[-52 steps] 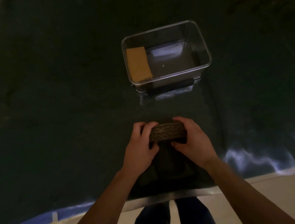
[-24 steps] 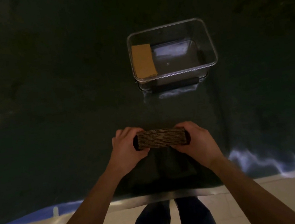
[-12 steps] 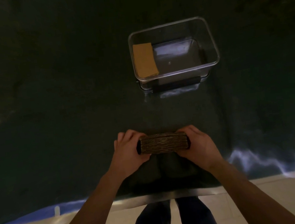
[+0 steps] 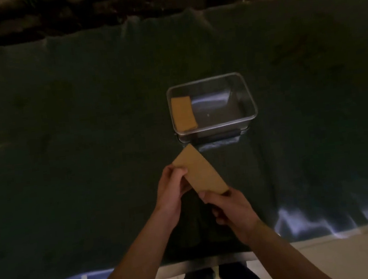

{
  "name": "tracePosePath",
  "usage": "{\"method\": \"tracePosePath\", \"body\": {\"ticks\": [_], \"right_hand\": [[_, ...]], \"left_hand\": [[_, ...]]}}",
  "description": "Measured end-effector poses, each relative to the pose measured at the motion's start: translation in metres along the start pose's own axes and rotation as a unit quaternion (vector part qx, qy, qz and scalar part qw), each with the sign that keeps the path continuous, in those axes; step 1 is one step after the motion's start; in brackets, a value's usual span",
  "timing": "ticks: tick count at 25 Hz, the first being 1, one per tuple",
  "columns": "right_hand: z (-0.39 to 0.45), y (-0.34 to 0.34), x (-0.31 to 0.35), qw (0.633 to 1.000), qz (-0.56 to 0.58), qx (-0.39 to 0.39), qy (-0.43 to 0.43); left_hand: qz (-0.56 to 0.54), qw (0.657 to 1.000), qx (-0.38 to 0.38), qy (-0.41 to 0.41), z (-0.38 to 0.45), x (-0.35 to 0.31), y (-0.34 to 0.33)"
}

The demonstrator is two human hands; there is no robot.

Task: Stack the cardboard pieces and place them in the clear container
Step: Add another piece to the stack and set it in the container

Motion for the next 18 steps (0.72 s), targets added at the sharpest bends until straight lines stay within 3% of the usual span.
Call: {"method": "tracePosePath", "body": {"ticks": [2, 4, 6, 8, 11, 18], "right_hand": [[-0.017, -0.001, 0.012, 0.999, 0.037, 0.025, -0.011], [-0.034, 0.006, 0.028, 0.986, 0.106, 0.121, -0.032], [-0.046, 0.016, 0.046, 0.953, 0.185, 0.238, -0.045], [-0.055, 0.021, 0.068, 0.919, 0.251, 0.302, -0.032], [-0.062, 0.016, 0.096, 0.898, 0.307, 0.314, 0.003], [-0.057, 0.054, 0.137, 0.913, 0.293, 0.281, 0.039]], "left_hand": [[0.05, 0.999, 0.011, 0.007, -0.009, -0.022, -0.011], [0.069, 0.996, 0.052, 0.011, -0.017, -0.044, -0.02], [0.066, 0.991, 0.114, 0.033, -0.024, -0.061, -0.032], [0.094, 0.978, 0.174, 0.061, -0.032, -0.073, -0.047], [0.125, 0.969, 0.209, 0.045, -0.04, -0.087, -0.071], [0.177, 0.943, 0.28, 0.006, -0.035, -0.115, -0.121]]}}
Point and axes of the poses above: each hand's wrist, its own z-axis towards the middle knuckle, its own y-axis out of the back of the hand, x = y × z, the point moved 2 cm from there along z, towards the middle knuckle, and after that the axes turned 2 degrees about -y, right-handed, at the moved point
